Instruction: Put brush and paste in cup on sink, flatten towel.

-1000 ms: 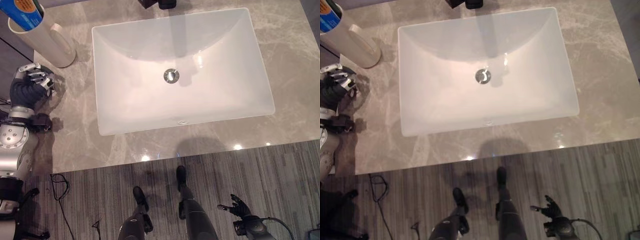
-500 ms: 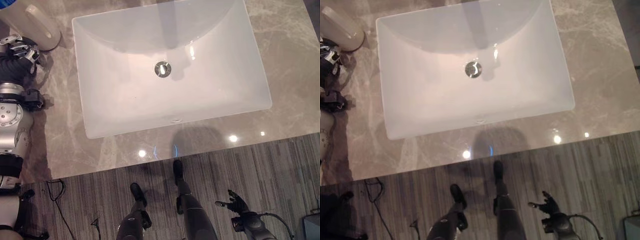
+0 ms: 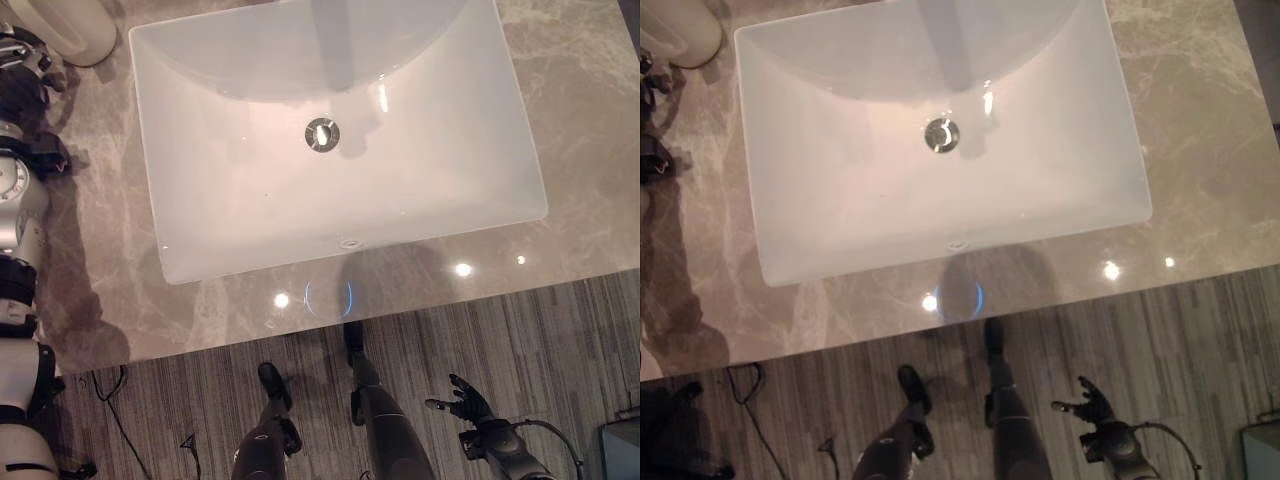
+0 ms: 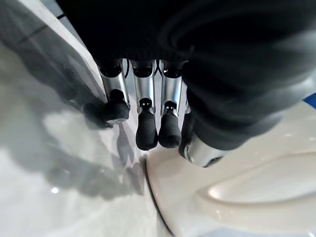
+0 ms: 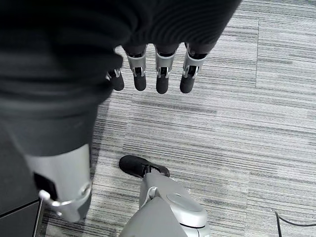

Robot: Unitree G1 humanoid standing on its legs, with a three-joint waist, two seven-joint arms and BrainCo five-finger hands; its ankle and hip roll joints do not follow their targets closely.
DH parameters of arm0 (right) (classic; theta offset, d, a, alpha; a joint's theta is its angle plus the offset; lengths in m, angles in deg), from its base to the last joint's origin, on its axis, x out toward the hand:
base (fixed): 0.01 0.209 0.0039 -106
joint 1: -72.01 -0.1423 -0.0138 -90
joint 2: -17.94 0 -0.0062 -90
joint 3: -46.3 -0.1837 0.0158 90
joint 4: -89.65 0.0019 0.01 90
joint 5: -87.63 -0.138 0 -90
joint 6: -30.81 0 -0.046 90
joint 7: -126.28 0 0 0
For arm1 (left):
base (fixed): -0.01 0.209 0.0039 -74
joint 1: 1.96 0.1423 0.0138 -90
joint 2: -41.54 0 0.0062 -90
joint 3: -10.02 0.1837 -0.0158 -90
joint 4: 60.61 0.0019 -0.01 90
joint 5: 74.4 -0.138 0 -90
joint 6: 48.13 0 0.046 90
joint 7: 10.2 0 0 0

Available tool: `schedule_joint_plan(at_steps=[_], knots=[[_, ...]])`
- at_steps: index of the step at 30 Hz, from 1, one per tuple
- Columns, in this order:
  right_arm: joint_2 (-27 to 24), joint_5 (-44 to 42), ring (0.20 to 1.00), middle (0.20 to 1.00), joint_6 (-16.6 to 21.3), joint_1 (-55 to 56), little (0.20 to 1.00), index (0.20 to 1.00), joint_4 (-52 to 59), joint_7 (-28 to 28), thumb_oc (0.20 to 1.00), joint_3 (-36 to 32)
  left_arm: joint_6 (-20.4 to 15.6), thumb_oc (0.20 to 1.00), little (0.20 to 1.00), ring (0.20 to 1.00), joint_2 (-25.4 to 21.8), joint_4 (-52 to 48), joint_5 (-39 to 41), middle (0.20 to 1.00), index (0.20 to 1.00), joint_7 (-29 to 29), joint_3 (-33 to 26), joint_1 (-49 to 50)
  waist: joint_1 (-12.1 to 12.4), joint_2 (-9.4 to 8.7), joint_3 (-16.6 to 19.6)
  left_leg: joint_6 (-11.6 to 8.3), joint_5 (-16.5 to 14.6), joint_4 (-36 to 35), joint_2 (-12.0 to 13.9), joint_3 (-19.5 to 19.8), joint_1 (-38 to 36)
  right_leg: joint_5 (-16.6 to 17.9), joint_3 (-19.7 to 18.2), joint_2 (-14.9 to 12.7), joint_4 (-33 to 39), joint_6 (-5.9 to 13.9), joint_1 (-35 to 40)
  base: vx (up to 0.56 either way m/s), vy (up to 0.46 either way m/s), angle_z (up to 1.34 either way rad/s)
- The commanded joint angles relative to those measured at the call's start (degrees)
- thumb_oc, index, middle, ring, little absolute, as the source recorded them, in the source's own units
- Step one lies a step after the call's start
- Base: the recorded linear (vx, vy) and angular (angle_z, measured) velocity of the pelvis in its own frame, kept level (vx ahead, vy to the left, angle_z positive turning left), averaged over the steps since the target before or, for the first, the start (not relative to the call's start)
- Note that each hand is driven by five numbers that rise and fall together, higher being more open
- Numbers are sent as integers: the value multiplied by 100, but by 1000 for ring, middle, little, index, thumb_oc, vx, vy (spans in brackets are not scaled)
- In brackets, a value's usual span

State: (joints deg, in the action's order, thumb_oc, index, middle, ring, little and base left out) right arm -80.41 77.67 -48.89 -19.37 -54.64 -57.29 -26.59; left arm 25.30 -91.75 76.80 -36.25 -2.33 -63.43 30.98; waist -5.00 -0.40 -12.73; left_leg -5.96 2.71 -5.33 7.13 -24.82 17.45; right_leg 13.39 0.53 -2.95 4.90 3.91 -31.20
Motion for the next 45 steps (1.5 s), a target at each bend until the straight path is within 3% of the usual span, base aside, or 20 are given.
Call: schedule_joint_plan(at_steps=[1, 15, 19, 20, 21, 22, 24, 26, 27, 29, 30, 31, 45], knots=[[-241, -79, 1000, 1000, 62, 22, 1000, 1000, 53, 5, 1000, 143, 95, 200, 200, 200, -237, 433, -150, 200, 200, 58, 268, -336, -102, 115, 69, -548, 623, 33, 708, 702, 120, 213, 188, -629, 10, 931, 526, 0, 0, 0], [-217, -150, 1000, 1000, 95, 42, 1000, 1000, 212, 42, 1000, 294, 147, 200, 200, 200, 86, 894, -324, 200, 200, 142, 895, -1289, -211, 85, 107, -520, 590, 33, 675, 731, 203, 239, 164, -636, 10, 944, 434, 0, 0, 0], [-200, -180, 1000, 1000, 99, 45, 1000, 1000, 226, 45, 1000, 315, 142, 200, 200, 200, 171, 935, -317, 200, 200, 177, 954, -1427, -223, 73, 102, -524, 590, 33, 680, 739, 222, 247, 145, -624, 10, 944, 413, 23, 5, 0], [-189, -188, 1000, 1000, 101, 60, 1000, 1000, 237, 50, 1000, 335, 133, 200, 200, 200, 230, 919, -292, 200, 200, 193, 969, -1451, -218, 100, 130, -568, 427, 33, 698, 784, 167, 125, 118, -606, 10, 986, 462, 0, 0, 0], [-192, -186, 1000, 1000, 103, 58, 1000, 1000, 243, 50, 1000, 334, 132, 200, 200, 200, 228, 919, -293, 200, 200, 196, 964, -1453, -233, 71, 96, -524, 586, 33, 690, 734, 228, 246, 123, -612, 10, 939, 401, 88, 22, 0], [-191, -182, 1000, 1000, 108, 79, 1000, 1000, 260, 54, 1000, 347, 132, 200, 200, 200, 253, 902, -301, 200, 200, 199, 976, -1460, -221, 97, 129, -569, 424, 33, 704, 779, 171, 123, 106, -602, 10, 980, 452, 0, 0, 0], [-206, -176, 1000, 1000, 108, 97, 1000, 1000, 299, 61, 1000, 352, 120, 200, 200, 200, 294, 870, -290, 200, 200, 205, 974, -1475, -242, 65, 98, -526, 585, 33, 704, 727, 242, 242, 91, -597, 10, 927, 372, -42, -20, -1], [-201, -162, 1000, 1000, 105, 112, 1000, 1000, 278, 57, 1000, 373, 102, 200, 200, 200, 383, 814, -272, 200, 200, 216, 1005, -1507, -233, 89, 136, -572, 431, 33, 727, 782, 191, 119, 72, -581, 10, 966, 414, 0, 0, 0], [-204, -160, 1000, 1000, 108, 109, 1000, 1000, 283, 58, 1000, 373, 100, 200, 200, 200, 381, 815, -273, 200, 200, 219, 999, -1508, -249, 59, 103, -528, 592, 33, 718, 734, 254, 240, 77, -586, 10, 919, 352, 92, 8, -5], [-207, -152, 1000, 1000, 111, 117, 1000, 1000, 277, 48, 1000, 374, 92, 200, 200, 200, 420, 758, -291, 200, 200, 242, 1048, -1546, -239, 97, 147, -576, 439, 33, 738, 776, 200, 108, 64, -568, 10, 965, 393, 6, -5, -6], [-210, -150, 1000, 1000, 113, 114, 1000, 1000, 283, 48, 1000, 374, 90, 200, 200, 200, 417, 758, -292, 200, 200, 246, 1043, -1548, -253, 66, 112, -532, 599, 33, 729, 725, 261, 230, 67, -574, 10, 918, 332, -1, -5, -5], [-219, -159, 1000, 1000, 109, 120, 1000, 1000, 298, 53, 1000, 387, 92, 200, 200, 200, 470, 738, -297, 200, 200, 249, 1086, -1606, -244, 95, 153, -579, 441, 33, 742, 757, 191, 120, 50, -557, 10, 960, 385, 0, 0, 0], [-252, -146, 1000, 1000, 133, 162, 1000, 1000, 359, 59, 1000, 409, 68, 200, 200, 200, 619, 909, -293, 200, 200, 367, 1141, -1888, -270, 90, 127, -596, 437, 33, 786, 625, 151, 151, -8, -516, 10, 977, 306, 5, 0, -1]])
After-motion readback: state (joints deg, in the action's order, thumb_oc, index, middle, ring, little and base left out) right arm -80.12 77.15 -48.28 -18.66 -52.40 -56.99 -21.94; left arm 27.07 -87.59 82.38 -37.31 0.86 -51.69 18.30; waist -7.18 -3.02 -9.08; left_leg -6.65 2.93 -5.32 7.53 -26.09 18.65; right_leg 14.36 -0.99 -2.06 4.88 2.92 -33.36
